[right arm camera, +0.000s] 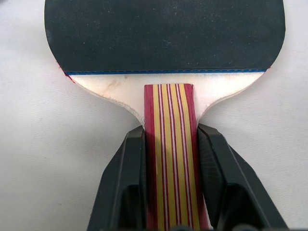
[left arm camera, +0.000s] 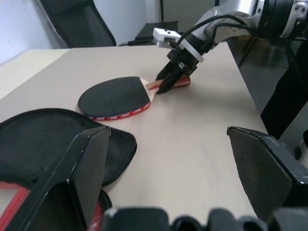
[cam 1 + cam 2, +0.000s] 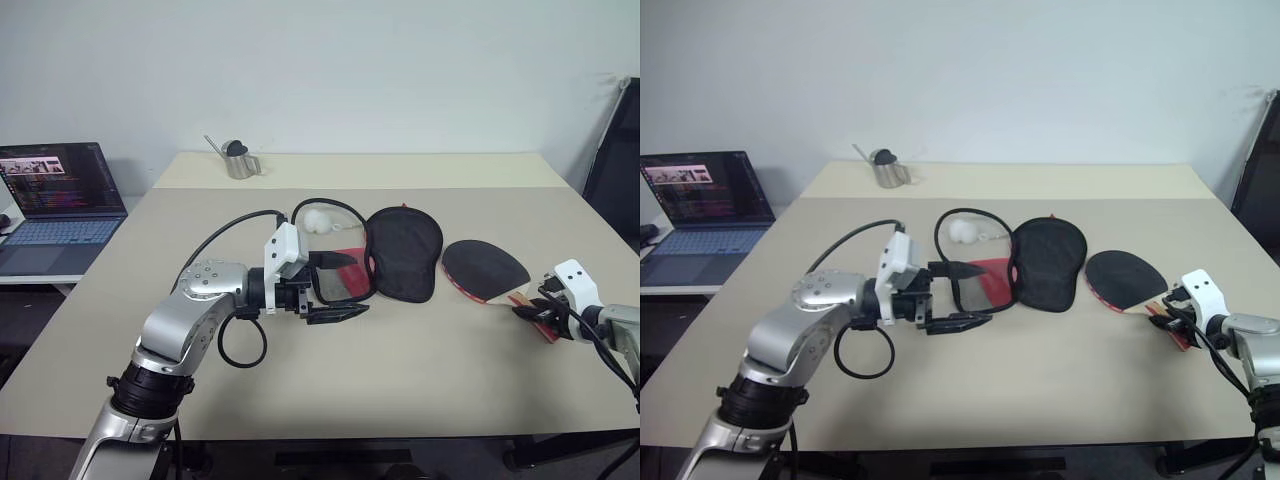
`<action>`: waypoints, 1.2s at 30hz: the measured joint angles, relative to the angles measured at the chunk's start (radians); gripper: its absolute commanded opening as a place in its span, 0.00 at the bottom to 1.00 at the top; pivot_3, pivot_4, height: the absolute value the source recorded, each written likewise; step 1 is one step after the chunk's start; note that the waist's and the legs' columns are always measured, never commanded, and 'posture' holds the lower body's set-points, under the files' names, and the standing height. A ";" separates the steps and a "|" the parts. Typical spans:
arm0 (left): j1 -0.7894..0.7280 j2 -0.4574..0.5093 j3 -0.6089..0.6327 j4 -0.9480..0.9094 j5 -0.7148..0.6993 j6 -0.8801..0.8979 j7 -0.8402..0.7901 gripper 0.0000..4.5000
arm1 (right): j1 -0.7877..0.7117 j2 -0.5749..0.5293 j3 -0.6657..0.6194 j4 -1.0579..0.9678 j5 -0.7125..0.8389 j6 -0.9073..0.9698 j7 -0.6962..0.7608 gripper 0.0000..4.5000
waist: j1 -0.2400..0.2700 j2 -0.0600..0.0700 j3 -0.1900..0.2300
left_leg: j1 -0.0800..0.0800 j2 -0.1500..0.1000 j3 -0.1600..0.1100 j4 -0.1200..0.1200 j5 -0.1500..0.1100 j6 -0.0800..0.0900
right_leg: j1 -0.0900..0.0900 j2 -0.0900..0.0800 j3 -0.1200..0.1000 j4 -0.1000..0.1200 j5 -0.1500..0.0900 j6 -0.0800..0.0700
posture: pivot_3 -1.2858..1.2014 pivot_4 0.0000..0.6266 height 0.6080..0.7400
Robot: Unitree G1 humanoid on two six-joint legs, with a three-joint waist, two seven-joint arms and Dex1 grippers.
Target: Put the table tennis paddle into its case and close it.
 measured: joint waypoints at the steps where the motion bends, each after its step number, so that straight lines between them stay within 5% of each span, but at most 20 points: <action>1: 0.006 0.007 0.006 0.000 0.000 0.000 0.002 0.95 | -0.006 0.005 -0.003 0.003 0.001 0.007 -0.011 0.24 | -0.001 0.000 0.000 | 0.000 0.000 0.000 0.000 0.000 0.000 | 0.000 0.000 0.000 0.000 0.000 0.000 | 0.52 0.24 1.00; 15: 0.112 0.058 0.096 -0.039 -0.010 0.022 0.070 0.95 | -0.155 0.055 -0.105 -0.104 0.075 0.250 -0.194 0.24 | -0.001 0.001 0.001 | -0.002 0.001 0.001 -0.003 0.000 0.000 | -0.004 -0.002 0.001 0.000 0.000 0.000 | 0.52 0.24 1.00; 29: 0.140 0.084 0.131 -0.085 -0.027 0.047 0.107 0.95 | -0.314 0.519 -0.177 -0.451 0.150 0.661 -0.607 0.24 | 0.006 0.001 0.001 | -0.019 0.001 -0.002 -0.001 0.000 0.000 | -0.019 -0.003 -0.001 0.001 0.000 0.000 | 0.52 0.24 1.00; 36: 0.142 0.085 0.136 -0.090 -0.027 0.051 0.107 0.95 | -0.360 0.730 -0.202 -0.398 0.120 0.611 -0.787 0.24 | 0.004 0.001 0.001 | -0.019 0.001 -0.002 -0.002 0.000 0.000 | -0.019 -0.003 -0.002 0.001 0.000 0.000 | 0.52 0.24 1.00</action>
